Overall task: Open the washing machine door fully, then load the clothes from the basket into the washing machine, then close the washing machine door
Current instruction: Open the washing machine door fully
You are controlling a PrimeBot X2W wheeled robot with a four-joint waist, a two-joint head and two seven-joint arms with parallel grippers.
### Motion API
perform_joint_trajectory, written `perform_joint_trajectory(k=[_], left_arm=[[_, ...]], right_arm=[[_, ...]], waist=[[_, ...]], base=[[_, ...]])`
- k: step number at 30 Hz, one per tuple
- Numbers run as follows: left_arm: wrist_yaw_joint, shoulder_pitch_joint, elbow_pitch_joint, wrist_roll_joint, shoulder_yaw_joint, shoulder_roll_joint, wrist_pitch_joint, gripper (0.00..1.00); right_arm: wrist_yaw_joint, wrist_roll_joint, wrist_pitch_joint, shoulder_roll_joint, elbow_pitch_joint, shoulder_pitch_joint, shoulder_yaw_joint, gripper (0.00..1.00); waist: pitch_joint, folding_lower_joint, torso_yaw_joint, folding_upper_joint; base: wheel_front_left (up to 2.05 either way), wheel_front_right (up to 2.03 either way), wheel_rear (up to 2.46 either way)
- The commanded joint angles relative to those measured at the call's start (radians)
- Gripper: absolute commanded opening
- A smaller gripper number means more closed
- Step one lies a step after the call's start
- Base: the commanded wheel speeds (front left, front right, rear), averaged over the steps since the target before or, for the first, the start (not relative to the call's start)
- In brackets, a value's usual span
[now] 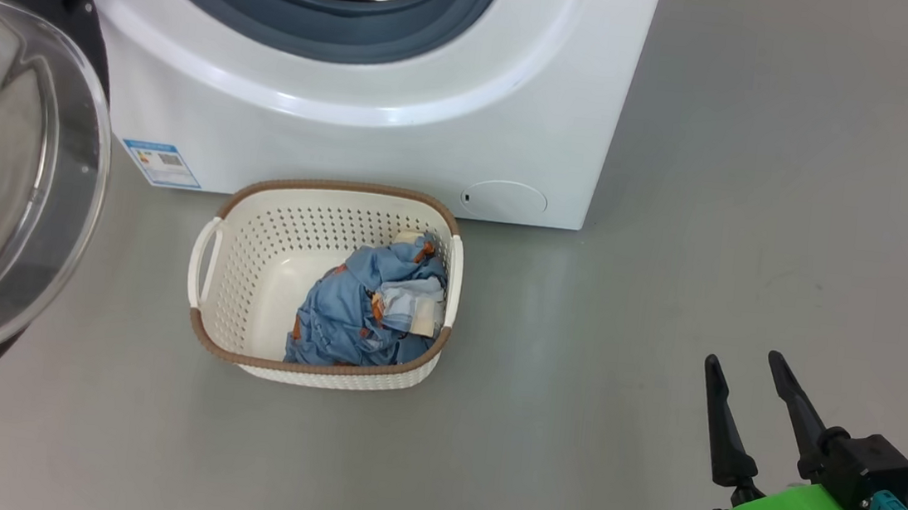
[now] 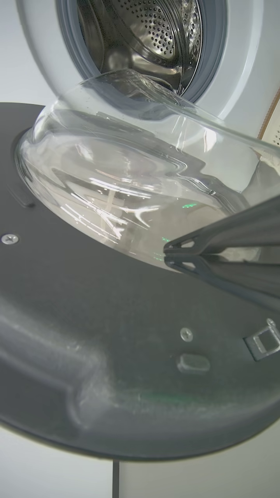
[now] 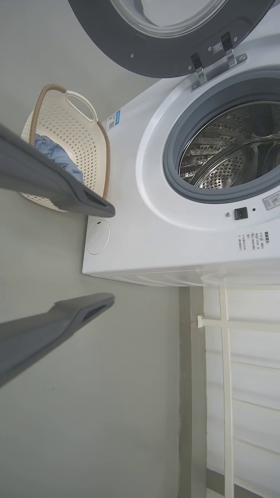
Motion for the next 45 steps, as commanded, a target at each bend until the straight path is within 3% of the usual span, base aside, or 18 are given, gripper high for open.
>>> perform_joint_trajectory(k=[1,6,7,8,10,14,32,45], left_arm=[[0.006,0.016,-0.061,0.016,0.021,0.034,-0.002,0.00],[0.006,0.075,-0.171,0.031,-0.010,-0.007,-0.002,0.00],[0.006,0.085,-0.193,0.029,-0.015,-0.019,-0.002,0.13],[0.006,0.098,-0.213,0.032,-0.026,-0.026,-0.002,0.33],[0.006,0.121,-0.249,0.034,-0.048,-0.041,-0.002,0.98],[0.006,0.161,-0.295,0.039,-0.098,-0.061,-0.002,1.00],[0.006,0.281,-0.369,0.063,-0.312,-0.037,-0.002,1.00],[0.006,0.299,-0.348,0.113,-0.335,-0.051,-0.002,1.00]], right_arm=[[0.006,0.006,-0.005,-0.003,-0.022,-0.019,0.026,1.00],[0.006,0.011,-0.005,-0.003,-0.021,-0.014,0.027,1.00],[0.006,0.012,-0.005,-0.003,-0.021,-0.014,0.027,1.00],[0.006,0.012,-0.005,-0.003,-0.021,-0.013,0.027,1.00],[0.006,0.015,-0.005,-0.003,-0.021,-0.010,0.028,1.00],[0.006,0.017,-0.005,-0.003,-0.027,-0.003,0.032,1.00],[0.006,0.027,-0.005,-0.003,-0.074,0.049,0.069,1.00],[0.006,0.017,-0.005,-0.003,-0.119,0.086,0.079,1.00]], waist=[[-0.011,0.0000,0.002,-0.0001],[-0.028,0.0000,0.002,-0.0001],[-0.031,0.0000,0.001,-0.0001],[-0.034,0.0000,0.000,-0.0001],[-0.040,0.0000,-0.003,-0.0001],[-0.055,0.0000,-0.013,-0.0001],[-0.104,0.0000,-0.122,-0.0001],[-0.140,0.0000,-0.162,-0.0001]], base=[[0.00,0.00,0.00],[0.00,0.00,0.00],[0.00,0.00,0.00],[0.00,0.00,0.00],[0.00,0.00,0.00],[0.00,0.00,0.00],[0.00,0.00,0.00],[0.00,0.00,0.00]])
